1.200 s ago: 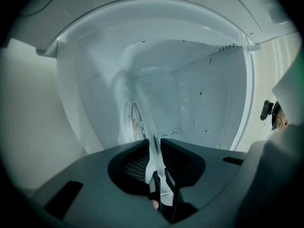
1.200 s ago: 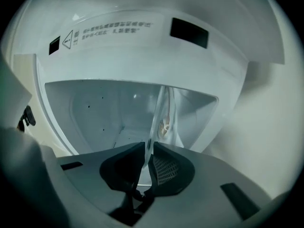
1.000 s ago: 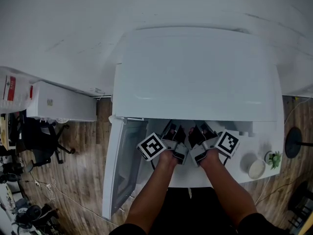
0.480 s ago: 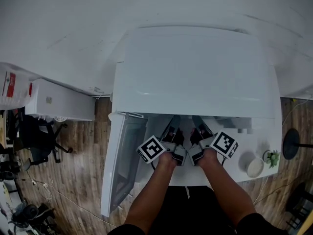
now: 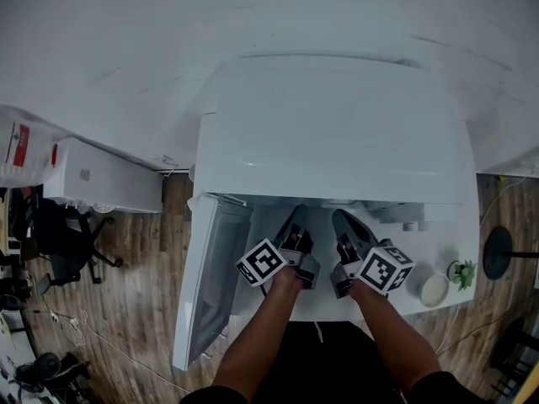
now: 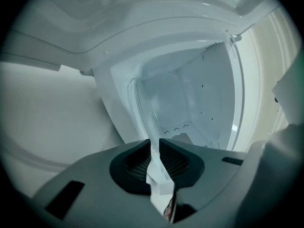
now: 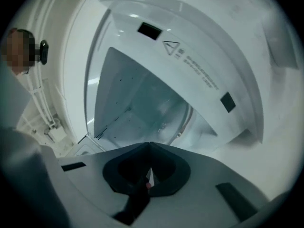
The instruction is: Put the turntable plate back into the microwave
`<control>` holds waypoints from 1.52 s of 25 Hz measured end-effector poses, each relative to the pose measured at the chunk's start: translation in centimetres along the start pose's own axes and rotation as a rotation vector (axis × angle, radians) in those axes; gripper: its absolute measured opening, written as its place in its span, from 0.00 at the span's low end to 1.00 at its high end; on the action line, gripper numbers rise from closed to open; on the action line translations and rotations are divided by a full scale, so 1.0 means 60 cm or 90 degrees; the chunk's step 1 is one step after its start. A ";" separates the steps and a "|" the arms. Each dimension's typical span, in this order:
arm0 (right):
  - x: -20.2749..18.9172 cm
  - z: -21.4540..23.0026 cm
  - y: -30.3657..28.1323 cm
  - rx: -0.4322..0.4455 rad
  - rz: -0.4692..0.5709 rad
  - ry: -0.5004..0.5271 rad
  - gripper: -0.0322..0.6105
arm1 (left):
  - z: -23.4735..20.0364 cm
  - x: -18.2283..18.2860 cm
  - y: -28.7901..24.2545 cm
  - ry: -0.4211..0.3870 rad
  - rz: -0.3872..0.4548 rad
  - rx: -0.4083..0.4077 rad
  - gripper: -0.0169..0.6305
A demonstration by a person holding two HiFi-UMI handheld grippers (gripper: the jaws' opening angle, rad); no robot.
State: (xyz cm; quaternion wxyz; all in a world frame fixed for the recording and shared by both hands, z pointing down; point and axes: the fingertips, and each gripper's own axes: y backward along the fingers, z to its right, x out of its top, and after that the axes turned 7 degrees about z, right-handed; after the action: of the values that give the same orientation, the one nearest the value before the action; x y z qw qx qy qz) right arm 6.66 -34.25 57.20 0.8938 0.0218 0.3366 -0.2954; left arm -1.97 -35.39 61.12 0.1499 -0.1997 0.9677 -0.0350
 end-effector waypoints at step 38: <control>0.054 -0.169 0.127 0.042 -0.007 0.428 0.08 | 0.201 -0.034 0.150 -0.676 -0.067 -0.064 0.08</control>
State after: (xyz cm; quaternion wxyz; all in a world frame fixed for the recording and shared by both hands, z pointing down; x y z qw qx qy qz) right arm 6.77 -27.23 46.17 0.7302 0.1452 0.6027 -0.2871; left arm 0.09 -26.41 49.04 0.6068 -0.2454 0.7480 0.1095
